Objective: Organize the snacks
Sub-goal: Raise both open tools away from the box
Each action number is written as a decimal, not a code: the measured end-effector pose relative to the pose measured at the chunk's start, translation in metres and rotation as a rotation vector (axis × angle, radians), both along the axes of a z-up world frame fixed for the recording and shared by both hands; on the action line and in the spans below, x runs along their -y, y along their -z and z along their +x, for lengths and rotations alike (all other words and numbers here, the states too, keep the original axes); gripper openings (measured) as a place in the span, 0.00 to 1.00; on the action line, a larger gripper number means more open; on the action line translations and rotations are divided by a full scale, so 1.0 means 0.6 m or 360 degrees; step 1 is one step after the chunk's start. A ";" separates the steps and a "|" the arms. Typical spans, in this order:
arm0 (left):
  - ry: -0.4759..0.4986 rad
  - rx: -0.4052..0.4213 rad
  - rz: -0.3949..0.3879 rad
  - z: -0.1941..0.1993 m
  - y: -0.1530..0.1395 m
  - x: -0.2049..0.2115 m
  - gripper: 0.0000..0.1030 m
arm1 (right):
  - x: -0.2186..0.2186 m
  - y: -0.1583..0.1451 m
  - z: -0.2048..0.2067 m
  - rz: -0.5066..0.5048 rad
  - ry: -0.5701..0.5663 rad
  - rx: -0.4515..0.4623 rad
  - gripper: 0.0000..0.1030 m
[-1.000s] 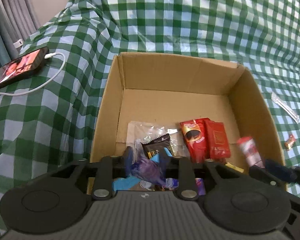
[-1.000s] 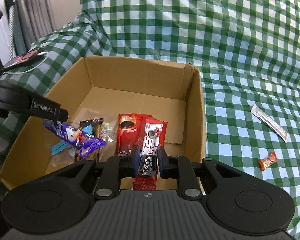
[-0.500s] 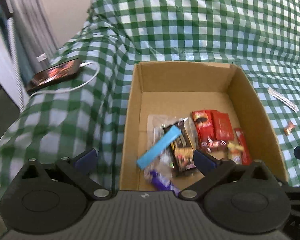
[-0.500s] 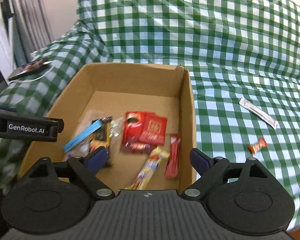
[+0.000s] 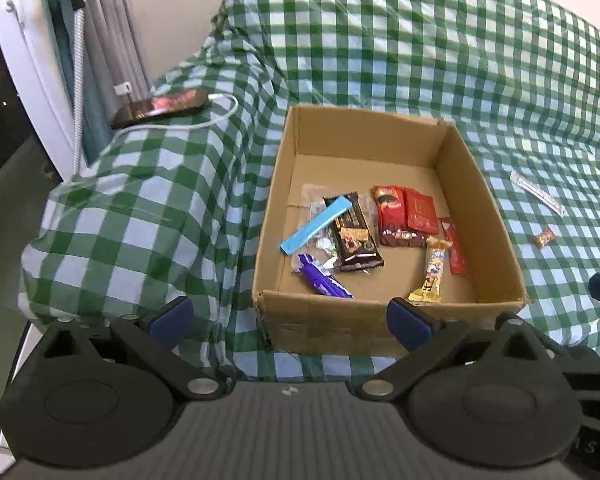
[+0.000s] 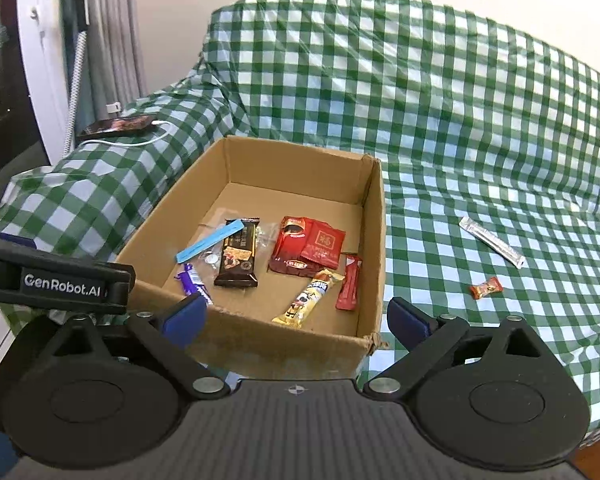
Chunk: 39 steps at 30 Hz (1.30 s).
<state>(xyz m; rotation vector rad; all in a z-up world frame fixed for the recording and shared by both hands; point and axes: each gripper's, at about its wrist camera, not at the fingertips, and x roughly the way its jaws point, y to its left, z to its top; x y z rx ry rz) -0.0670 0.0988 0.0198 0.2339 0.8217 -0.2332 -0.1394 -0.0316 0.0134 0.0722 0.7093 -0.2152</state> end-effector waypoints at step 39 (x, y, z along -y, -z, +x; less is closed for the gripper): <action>0.0438 0.0131 0.0129 -0.005 -0.052 0.228 1.00 | 0.161 0.016 -0.106 -0.0098 0.0378 0.0164 0.98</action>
